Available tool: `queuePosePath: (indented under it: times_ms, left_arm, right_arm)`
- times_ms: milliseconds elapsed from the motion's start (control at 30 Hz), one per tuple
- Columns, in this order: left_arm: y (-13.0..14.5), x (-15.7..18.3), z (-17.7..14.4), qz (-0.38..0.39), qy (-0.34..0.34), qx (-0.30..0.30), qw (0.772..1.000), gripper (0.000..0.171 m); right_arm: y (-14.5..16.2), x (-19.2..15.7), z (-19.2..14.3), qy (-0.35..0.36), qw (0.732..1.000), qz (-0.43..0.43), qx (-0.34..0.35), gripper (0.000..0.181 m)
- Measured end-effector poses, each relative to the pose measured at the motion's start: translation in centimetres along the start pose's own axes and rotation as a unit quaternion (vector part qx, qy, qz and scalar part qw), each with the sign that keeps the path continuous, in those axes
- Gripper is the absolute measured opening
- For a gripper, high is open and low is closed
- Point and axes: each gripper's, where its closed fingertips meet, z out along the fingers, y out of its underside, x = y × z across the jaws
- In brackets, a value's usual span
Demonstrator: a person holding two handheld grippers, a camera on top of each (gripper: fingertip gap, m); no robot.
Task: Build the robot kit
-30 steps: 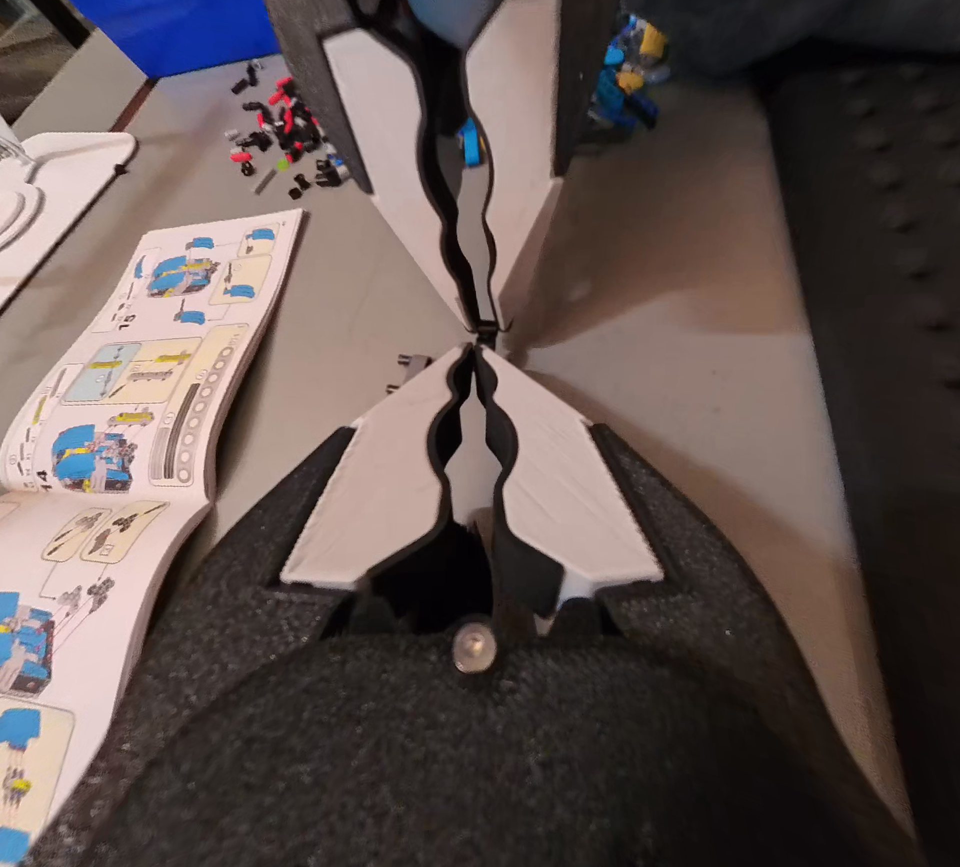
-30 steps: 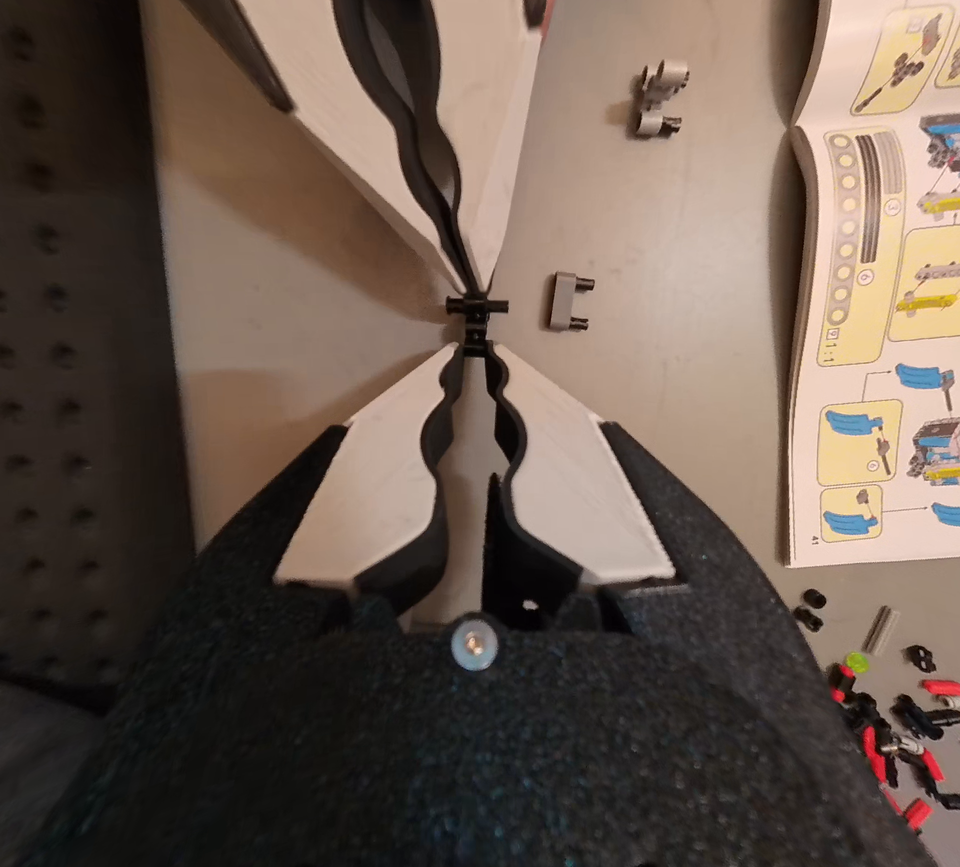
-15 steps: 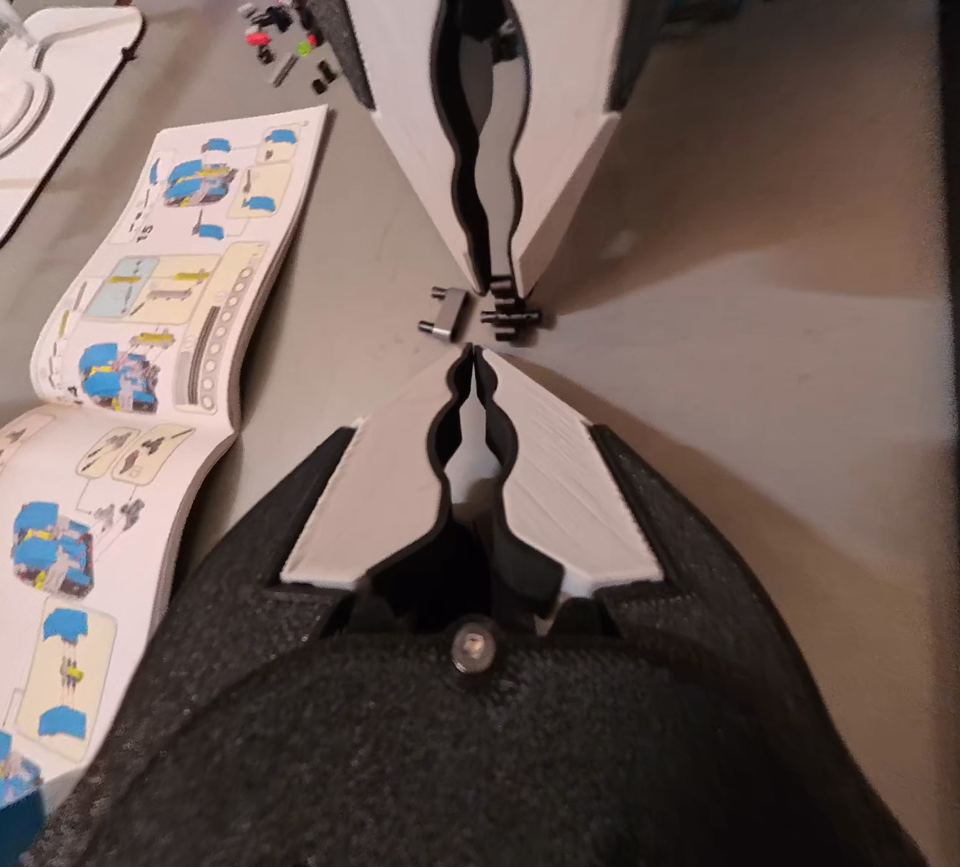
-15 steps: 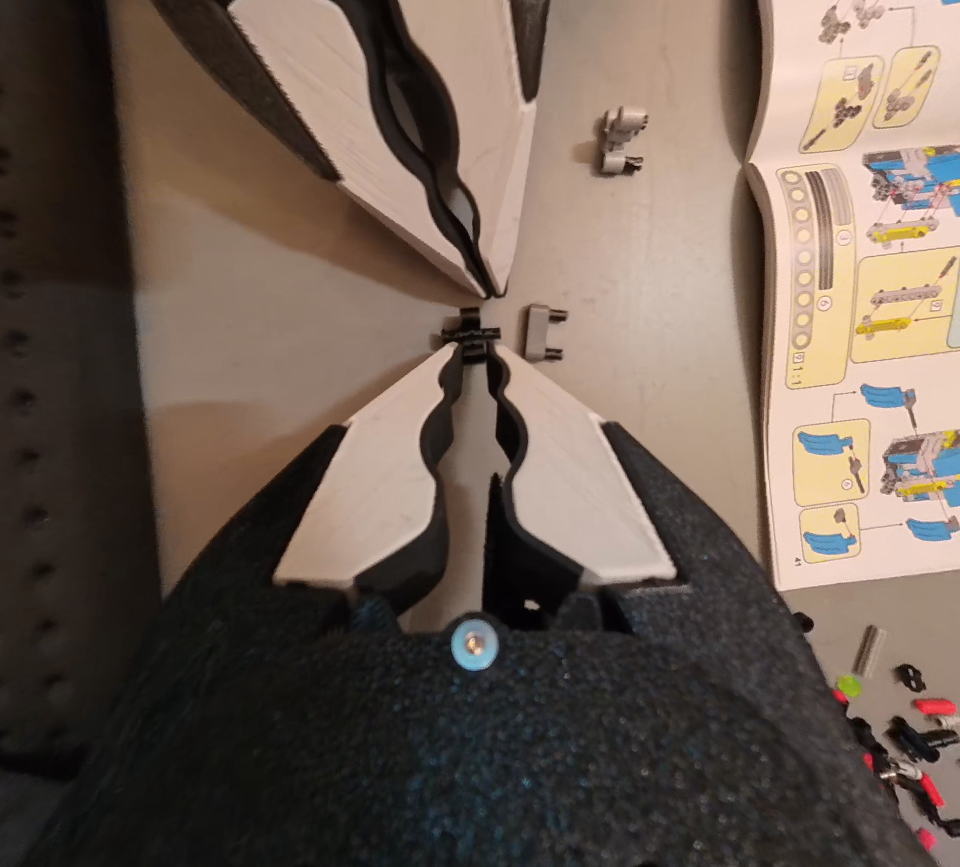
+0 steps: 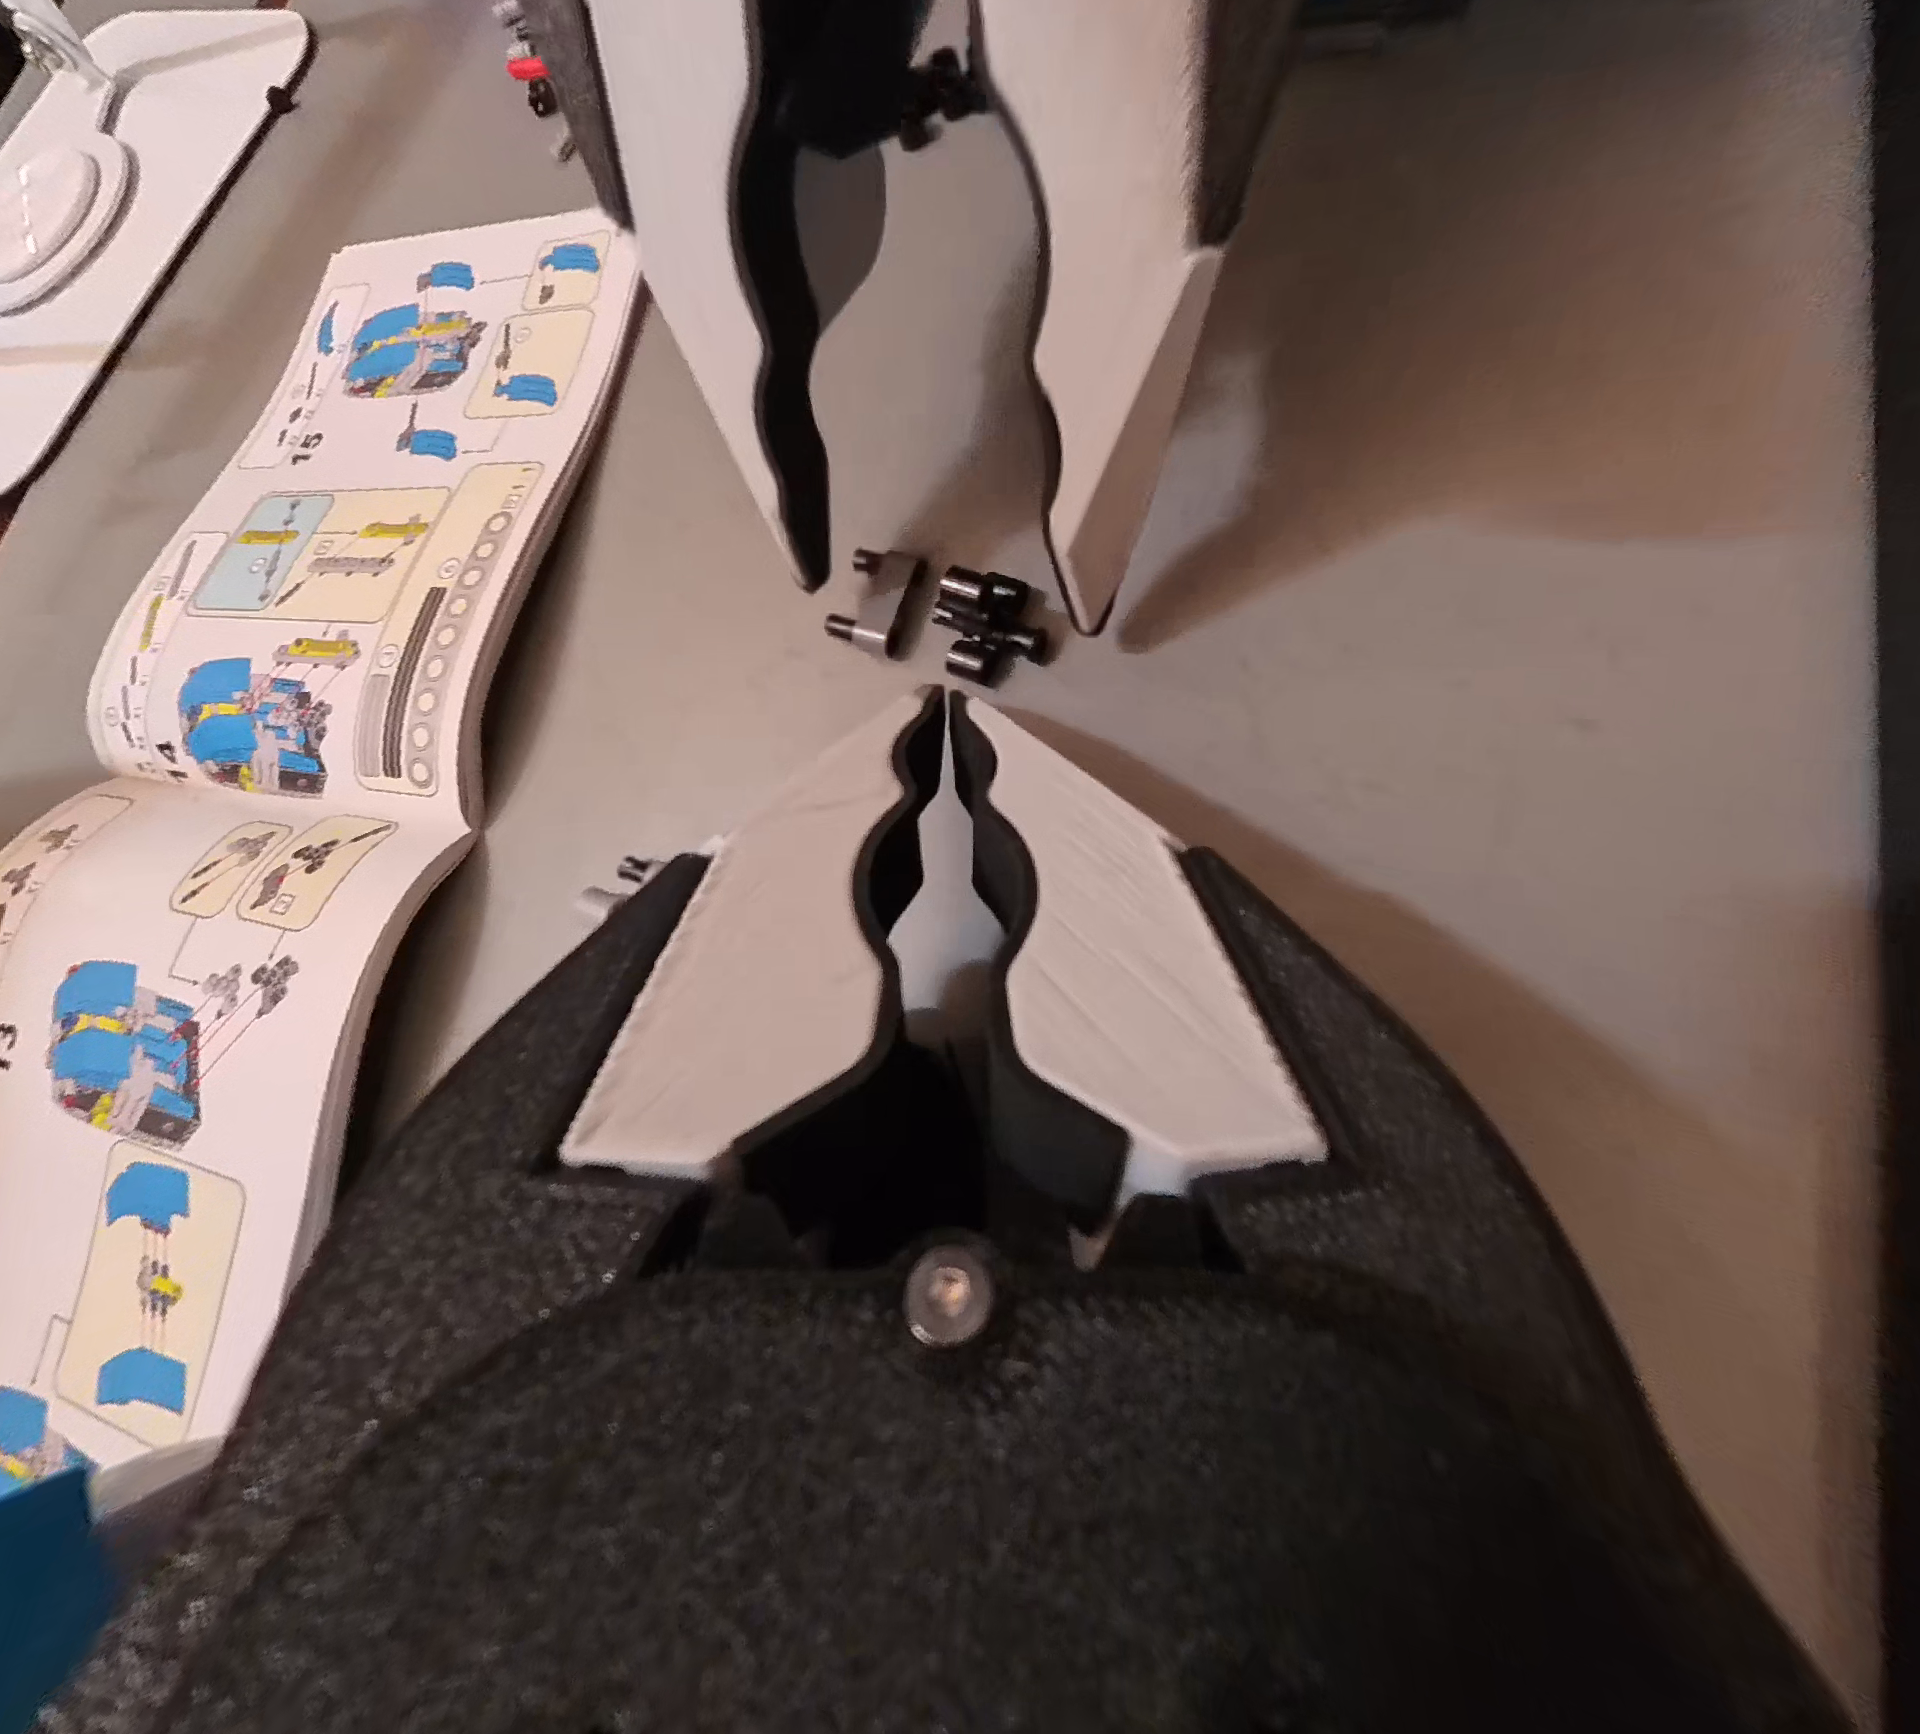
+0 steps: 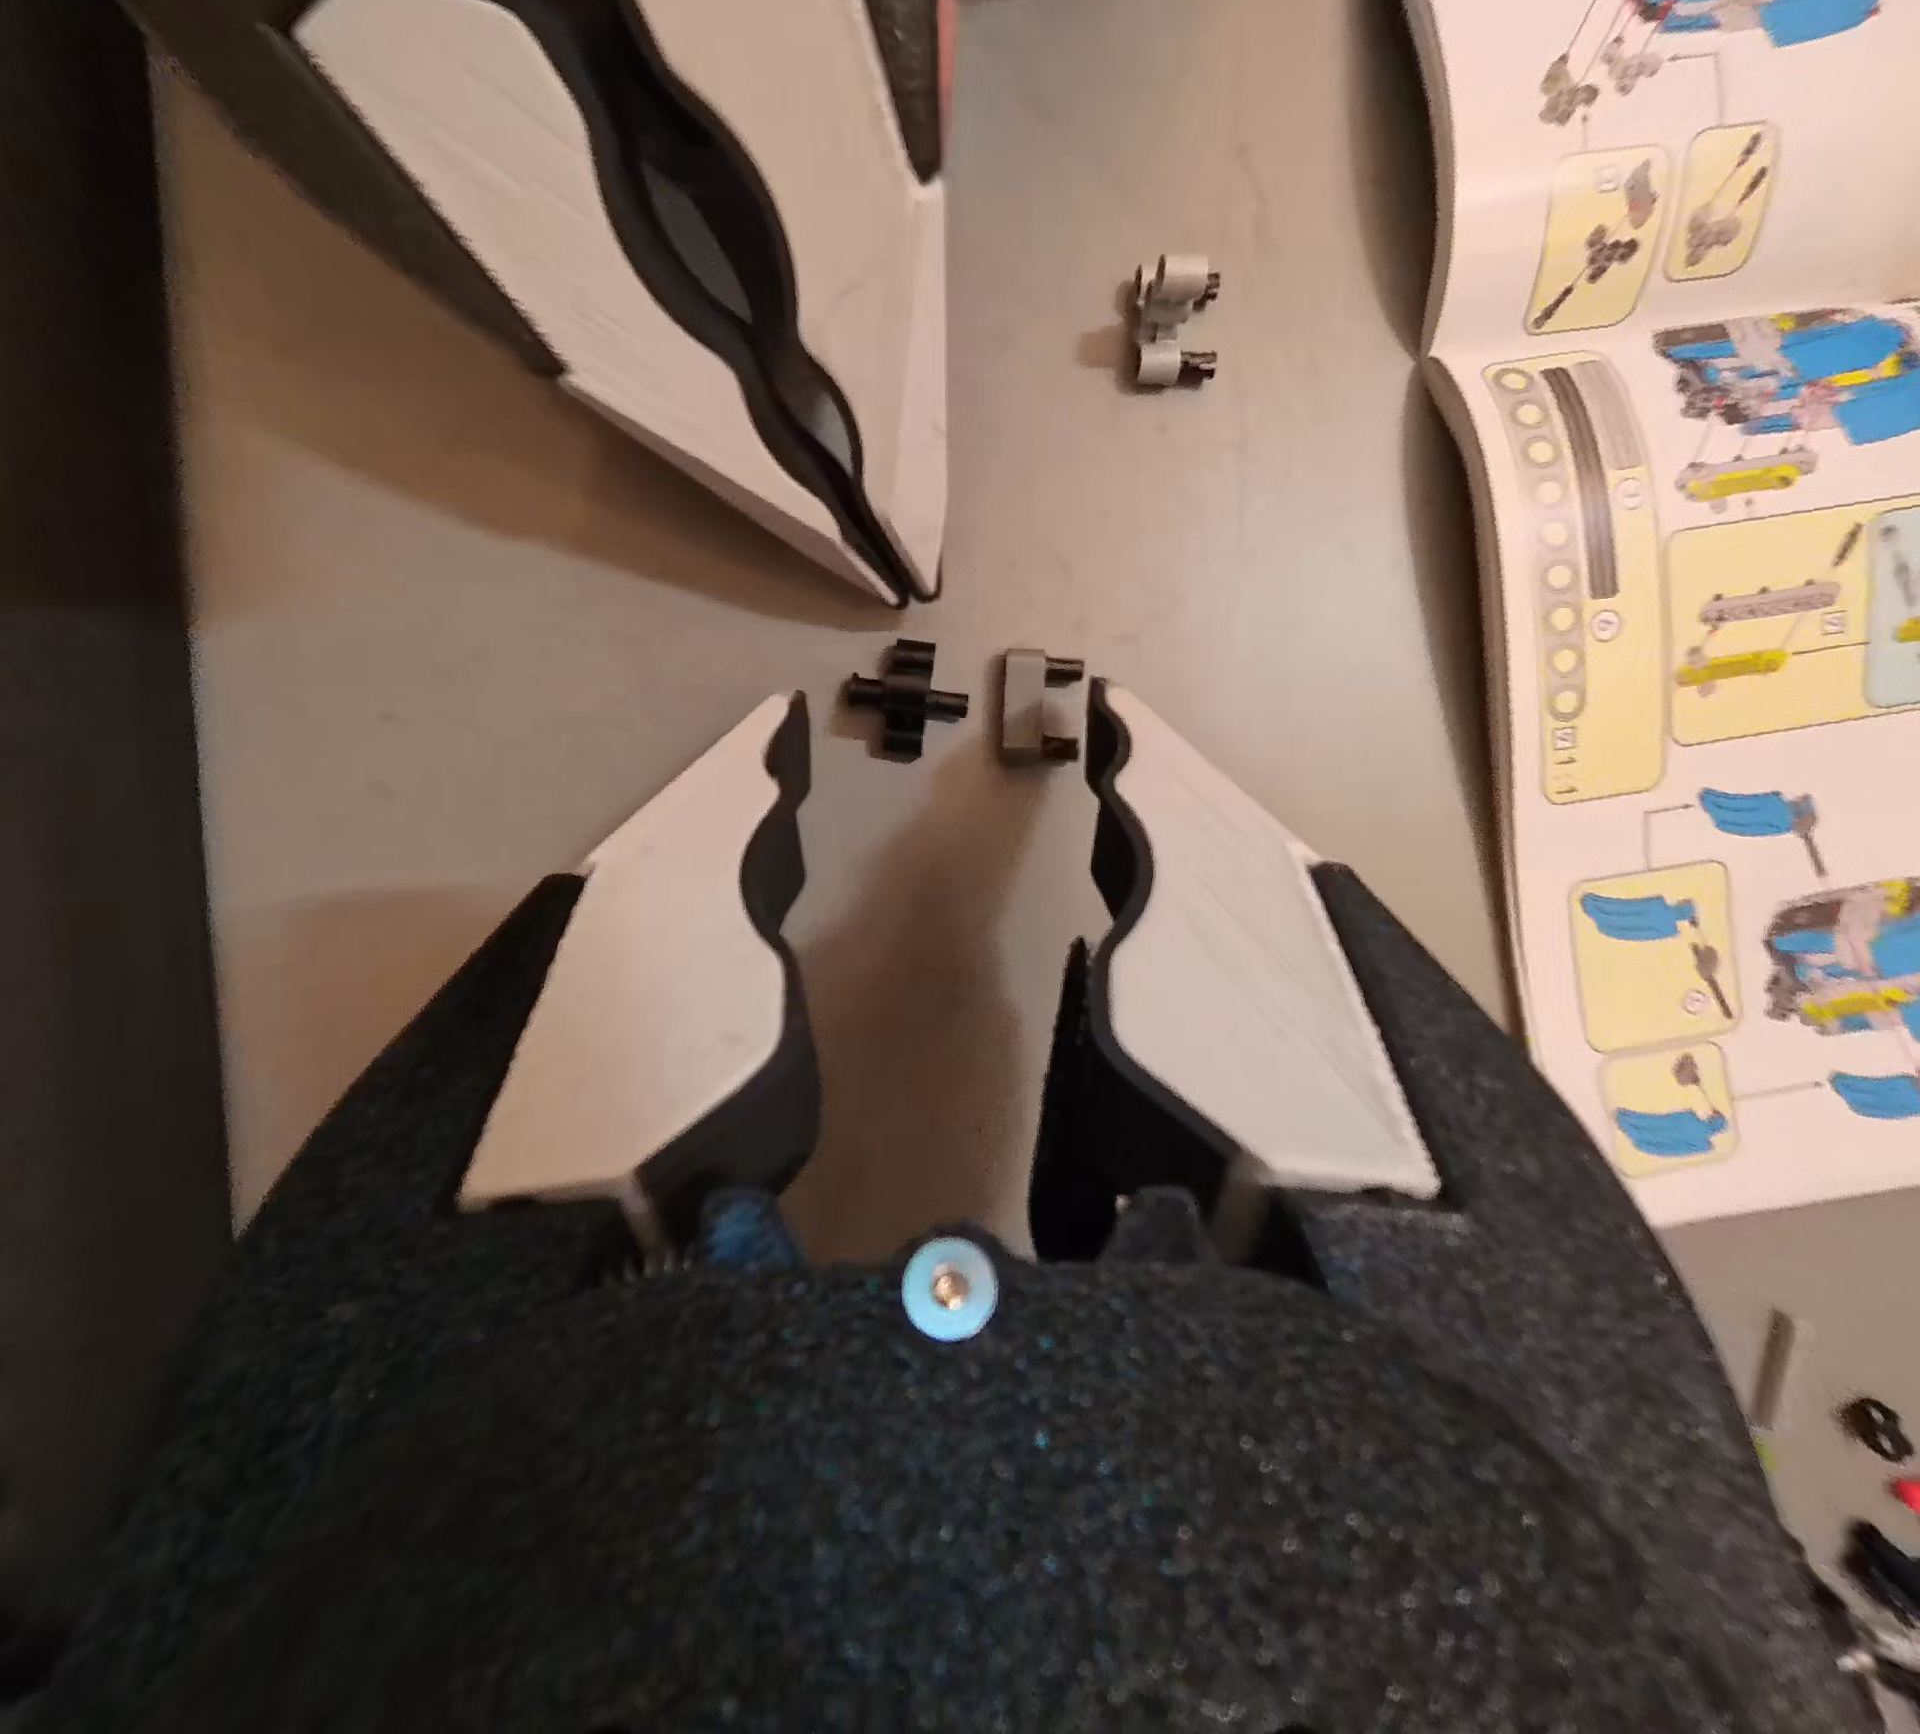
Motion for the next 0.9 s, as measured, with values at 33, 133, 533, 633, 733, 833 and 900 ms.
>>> queuePosePath:
  times_ms: [33,133,533,633,733,833,900]
  left_arm:
    - [0.0,0.2,-0.1,0.001,0.000,-0.001,1.000,0.000]
    - [0.2,0.5,-0.4,-0.002,0.003,0.001,1.000,0.000]
    - [0.8,0.8,0.1,-0.025,0.037,-0.016,0.999,0.000]
    - [0.6,0.4,0.5,-0.032,0.037,-0.017,0.999,0.000]
    - [0.4,0.0,0.9,-0.042,0.043,-0.018,0.998,0.000]
    - [0.3,-0.1,1.1,-0.046,0.044,-0.019,0.998,0.000]
    - [0.3,-0.1,1.1,-0.045,0.043,-0.019,0.998,0.000]
  right_arm:
    - [0.1,0.0,0.3,-0.004,1.000,0.003,-0.001,0.053]
    - [0.6,0.0,0.9,-0.011,1.000,0.007,-0.004,0.050]
    - [0.7,0.2,0.8,-0.023,1.000,0.014,0.017,0.031]
    - [0.7,0.2,0.8,-0.023,0.999,0.014,0.017,0.031]
    - [0.7,0.2,0.8,-0.024,0.999,0.017,0.019,0.031]
    - [0.6,0.2,0.8,-0.030,0.999,0.026,0.022,0.031]
    - [0.6,0.2,0.8,-0.030,0.999,0.028,0.022,0.031]
